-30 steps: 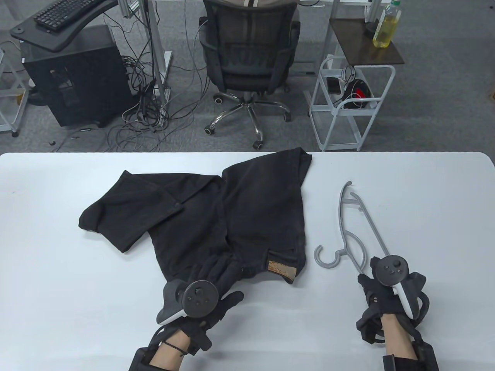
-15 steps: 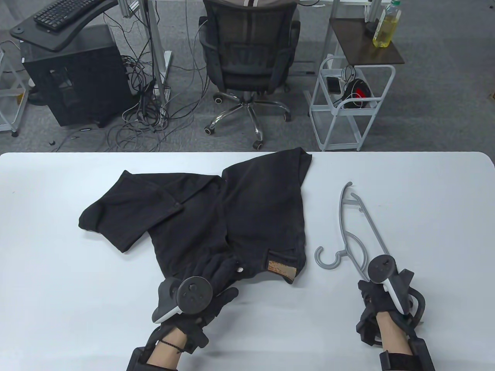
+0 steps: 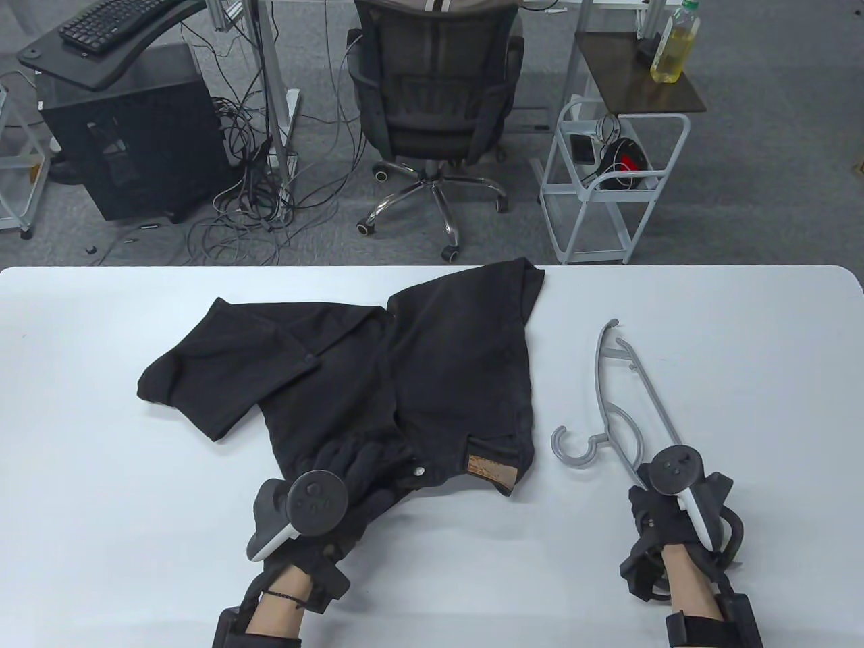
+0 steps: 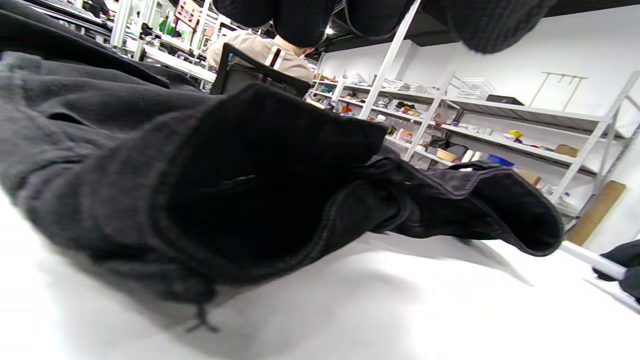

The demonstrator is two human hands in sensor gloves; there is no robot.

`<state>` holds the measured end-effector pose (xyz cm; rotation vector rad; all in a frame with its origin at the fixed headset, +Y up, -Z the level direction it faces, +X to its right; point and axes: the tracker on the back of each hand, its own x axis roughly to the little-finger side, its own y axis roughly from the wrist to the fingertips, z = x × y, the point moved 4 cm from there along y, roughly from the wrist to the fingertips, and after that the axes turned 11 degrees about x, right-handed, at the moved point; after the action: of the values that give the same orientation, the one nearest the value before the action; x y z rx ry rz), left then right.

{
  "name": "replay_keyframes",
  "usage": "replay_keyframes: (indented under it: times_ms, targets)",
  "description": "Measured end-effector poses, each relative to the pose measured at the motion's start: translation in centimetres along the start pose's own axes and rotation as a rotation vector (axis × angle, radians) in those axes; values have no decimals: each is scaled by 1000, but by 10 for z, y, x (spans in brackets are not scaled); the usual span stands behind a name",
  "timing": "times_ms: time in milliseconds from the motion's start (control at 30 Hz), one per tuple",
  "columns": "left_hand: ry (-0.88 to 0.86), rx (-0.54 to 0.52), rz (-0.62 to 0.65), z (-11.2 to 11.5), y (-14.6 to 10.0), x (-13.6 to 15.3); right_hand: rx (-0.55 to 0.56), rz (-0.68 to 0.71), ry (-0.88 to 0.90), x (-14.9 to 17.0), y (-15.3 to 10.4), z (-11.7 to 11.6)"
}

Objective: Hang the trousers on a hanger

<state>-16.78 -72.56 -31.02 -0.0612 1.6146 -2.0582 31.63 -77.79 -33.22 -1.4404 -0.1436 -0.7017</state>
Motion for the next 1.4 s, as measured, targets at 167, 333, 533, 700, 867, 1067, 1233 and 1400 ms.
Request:
replay_keyframes:
  times_ms: [167, 333, 533, 700, 867, 1067, 1233, 1400]
  targets:
    - [-18, 40, -85, 1, 1, 13, 63, -35, 172, 9, 0, 20]
    - [-8, 53, -156, 2, 1, 24, 104, -49, 270, 14, -1, 33]
    - [6, 101, -251, 3, 0, 35, 141, -41, 336, 15, -3, 40]
    - [0, 164, -343, 7, -1, 45, 177, -9, 376, 11, -7, 48]
    - [11, 225, -366, 15, 1, 49, 206, 46, 458, 4, -12, 55]
    - [47, 213, -346, 16, 4, 45, 170, 160, 592, -8, -17, 59]
    - [42, 129, -331, 9, 2, 46, 80, 332, 723, -27, -26, 62]
    - [-7, -28, -313, -10, -7, 48, -75, 552, 783, -51, -39, 58]
